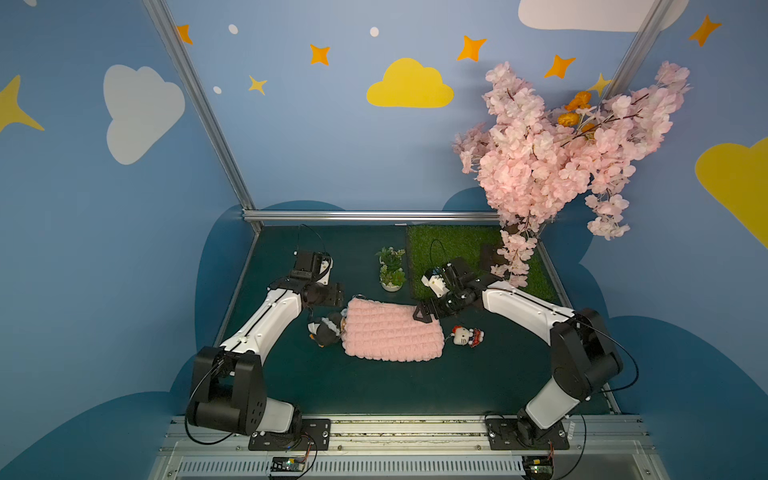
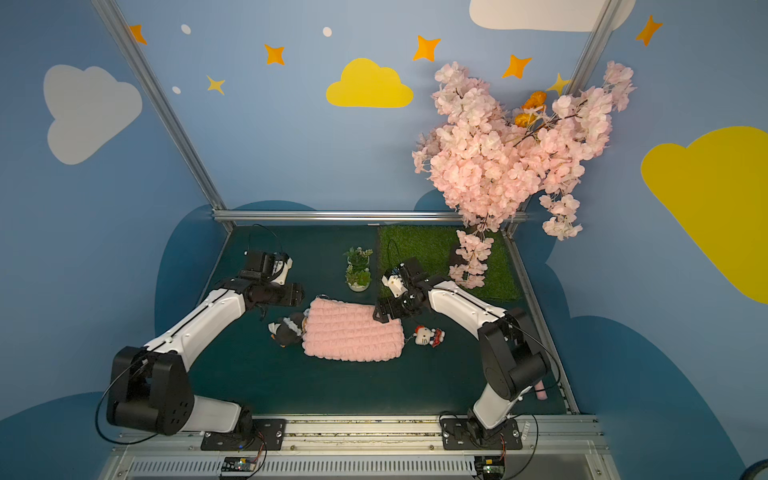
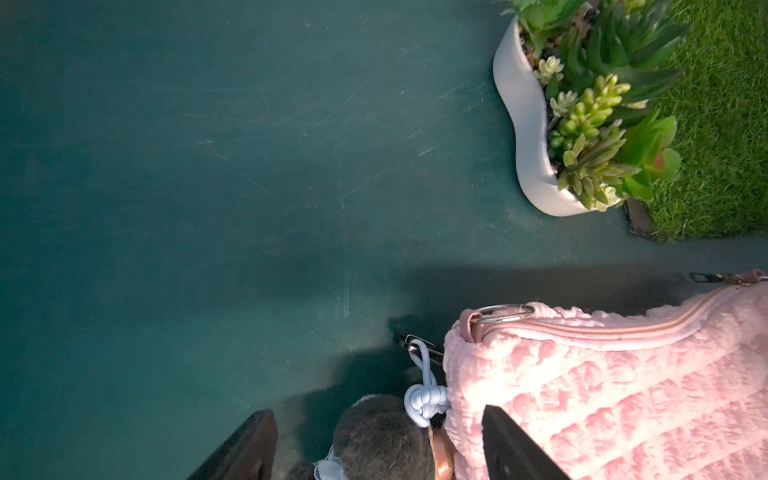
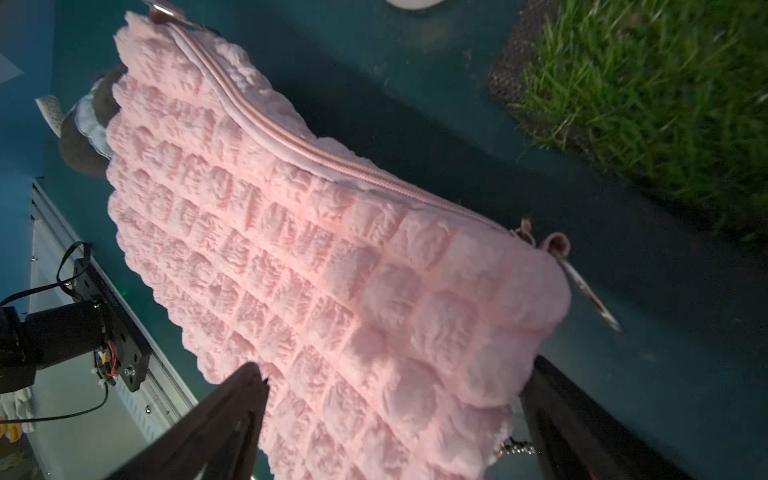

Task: Remove the decoration from the bag
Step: Move the bag to the center of the board, then reset both arms

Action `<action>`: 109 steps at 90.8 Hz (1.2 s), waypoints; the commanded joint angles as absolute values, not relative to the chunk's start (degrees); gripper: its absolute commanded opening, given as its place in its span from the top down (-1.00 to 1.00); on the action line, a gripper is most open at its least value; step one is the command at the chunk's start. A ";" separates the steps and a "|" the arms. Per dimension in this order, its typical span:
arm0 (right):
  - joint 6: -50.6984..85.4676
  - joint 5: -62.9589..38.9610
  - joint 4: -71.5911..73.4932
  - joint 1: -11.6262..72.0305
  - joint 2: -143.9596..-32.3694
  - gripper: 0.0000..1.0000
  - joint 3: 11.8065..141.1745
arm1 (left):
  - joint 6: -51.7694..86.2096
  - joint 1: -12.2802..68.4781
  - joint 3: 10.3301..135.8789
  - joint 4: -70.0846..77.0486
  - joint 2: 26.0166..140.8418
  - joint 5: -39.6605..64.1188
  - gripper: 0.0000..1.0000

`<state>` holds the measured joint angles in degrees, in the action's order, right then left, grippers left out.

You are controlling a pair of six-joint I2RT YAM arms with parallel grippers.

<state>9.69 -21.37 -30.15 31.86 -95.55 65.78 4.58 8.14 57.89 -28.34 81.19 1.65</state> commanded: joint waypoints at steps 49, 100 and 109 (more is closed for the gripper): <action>3.87 -2.75 -18.96 21.19 -64.14 -0.96 44.45 | 0.14 -1.10 40.70 -8.34 66.99 -12.99 -1.00; -1.43 17.07 24.90 5.12 -65.27 -0.96 21.44 | -3.77 0.79 24.14 27.51 71.00 -14.33 -1.00; -2.35 16.55 29.24 2.39 -70.01 -0.95 22.11 | -3.11 1.14 22.94 33.51 74.23 -13.38 -1.00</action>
